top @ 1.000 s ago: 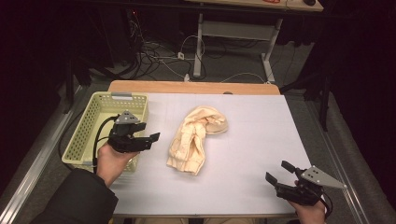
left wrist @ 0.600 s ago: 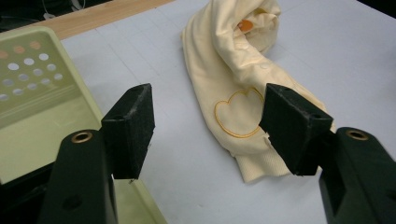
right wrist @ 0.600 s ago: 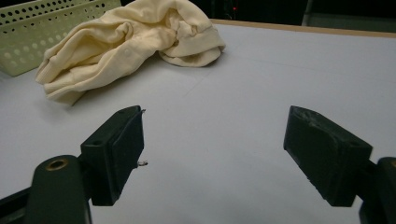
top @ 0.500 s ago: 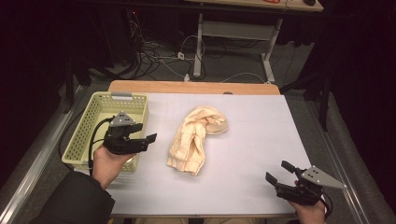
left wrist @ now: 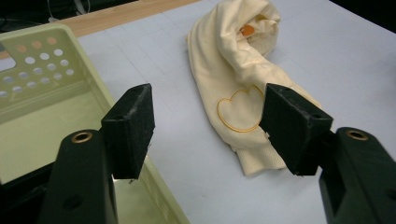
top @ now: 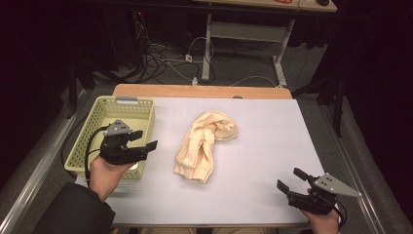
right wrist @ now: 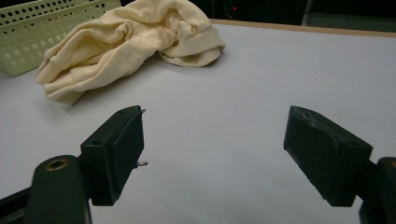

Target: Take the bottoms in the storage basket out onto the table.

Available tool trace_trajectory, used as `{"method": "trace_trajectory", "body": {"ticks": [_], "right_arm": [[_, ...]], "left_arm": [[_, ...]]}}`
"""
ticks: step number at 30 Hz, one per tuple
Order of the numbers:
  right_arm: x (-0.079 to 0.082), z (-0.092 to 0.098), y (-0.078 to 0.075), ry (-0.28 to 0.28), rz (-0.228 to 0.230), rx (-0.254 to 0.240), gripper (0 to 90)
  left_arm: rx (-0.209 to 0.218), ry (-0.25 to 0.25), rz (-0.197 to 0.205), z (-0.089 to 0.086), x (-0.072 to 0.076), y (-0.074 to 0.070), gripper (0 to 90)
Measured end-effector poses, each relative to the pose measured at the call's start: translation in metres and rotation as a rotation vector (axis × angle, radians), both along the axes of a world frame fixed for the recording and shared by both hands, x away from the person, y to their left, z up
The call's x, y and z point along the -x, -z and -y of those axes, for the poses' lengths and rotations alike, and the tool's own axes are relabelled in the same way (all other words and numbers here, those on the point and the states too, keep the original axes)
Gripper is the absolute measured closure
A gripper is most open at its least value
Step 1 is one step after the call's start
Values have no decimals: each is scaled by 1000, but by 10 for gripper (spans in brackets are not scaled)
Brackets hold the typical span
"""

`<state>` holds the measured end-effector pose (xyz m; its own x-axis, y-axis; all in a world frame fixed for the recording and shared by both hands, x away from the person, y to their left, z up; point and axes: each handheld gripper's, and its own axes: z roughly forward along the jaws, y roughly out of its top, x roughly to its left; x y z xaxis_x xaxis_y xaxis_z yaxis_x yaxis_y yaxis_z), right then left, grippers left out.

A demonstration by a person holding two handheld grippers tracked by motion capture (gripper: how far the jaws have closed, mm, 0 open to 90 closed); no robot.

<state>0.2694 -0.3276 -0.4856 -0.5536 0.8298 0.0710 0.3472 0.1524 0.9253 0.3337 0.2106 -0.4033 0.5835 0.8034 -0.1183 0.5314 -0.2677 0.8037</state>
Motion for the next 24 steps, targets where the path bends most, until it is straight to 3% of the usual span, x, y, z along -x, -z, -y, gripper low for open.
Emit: {"method": "trace_trajectory", "body": {"ticks": [24], "right_arm": [[0, 1, 0, 9, -5, -8, 205]], "left_arm": [[32, -38, 13, -22, 18, 6, 332]]}}
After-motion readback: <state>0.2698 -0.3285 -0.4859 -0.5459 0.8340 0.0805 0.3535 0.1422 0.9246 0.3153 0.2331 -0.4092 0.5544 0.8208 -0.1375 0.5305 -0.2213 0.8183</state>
